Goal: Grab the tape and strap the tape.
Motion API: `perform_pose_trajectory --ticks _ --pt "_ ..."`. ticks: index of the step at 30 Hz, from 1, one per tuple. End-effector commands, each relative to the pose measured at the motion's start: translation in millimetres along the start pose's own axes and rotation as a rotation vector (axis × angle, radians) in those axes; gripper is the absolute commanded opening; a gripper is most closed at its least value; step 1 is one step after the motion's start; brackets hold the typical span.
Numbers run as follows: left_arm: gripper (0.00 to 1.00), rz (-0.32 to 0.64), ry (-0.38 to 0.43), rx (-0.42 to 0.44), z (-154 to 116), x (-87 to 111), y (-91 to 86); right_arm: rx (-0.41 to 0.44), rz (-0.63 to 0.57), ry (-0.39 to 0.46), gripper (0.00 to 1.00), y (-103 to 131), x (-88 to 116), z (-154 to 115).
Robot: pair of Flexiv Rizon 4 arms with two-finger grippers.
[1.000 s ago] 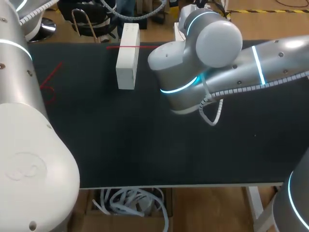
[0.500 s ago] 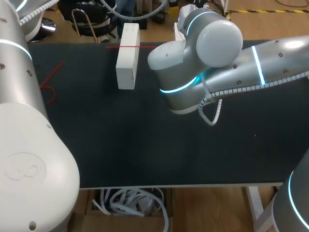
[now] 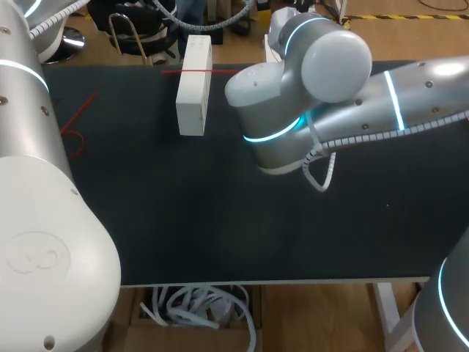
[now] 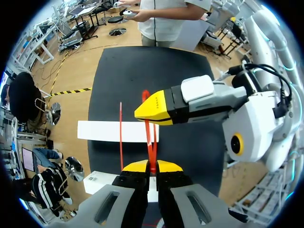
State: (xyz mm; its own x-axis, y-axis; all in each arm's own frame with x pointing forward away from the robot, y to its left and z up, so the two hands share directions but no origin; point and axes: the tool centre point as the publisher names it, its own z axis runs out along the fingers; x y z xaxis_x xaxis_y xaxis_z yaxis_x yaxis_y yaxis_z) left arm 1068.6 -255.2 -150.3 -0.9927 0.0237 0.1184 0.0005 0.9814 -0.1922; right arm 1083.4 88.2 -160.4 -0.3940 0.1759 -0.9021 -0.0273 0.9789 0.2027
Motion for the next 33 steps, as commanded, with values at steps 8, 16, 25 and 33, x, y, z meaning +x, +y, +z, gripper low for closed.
perform_pose_trajectory --ticks 8,16,25,33 --pt "0.0 -0.001 0.001 -0.004 -0.9 -0.2 -1.1 -0.027 -0.003 0.011 0.0 -0.9 -3.3 -6.6" --pt "0.0 -0.001 0.001 -0.004 -0.9 -0.2 -1.1 -0.047 -0.007 0.016 0.0 3.9 -2.2 -5.7" --pt "0.0 -0.001 0.001 -0.004 -0.9 -0.2 -1.1 -0.07 -0.001 0.02 0.0 13.4 -1.1 -6.4" --pt "0.0 -0.001 0.001 -0.004 -0.9 -0.2 -1.1 -0.085 0.004 0.025 0.0 17.8 0.3 -6.9"
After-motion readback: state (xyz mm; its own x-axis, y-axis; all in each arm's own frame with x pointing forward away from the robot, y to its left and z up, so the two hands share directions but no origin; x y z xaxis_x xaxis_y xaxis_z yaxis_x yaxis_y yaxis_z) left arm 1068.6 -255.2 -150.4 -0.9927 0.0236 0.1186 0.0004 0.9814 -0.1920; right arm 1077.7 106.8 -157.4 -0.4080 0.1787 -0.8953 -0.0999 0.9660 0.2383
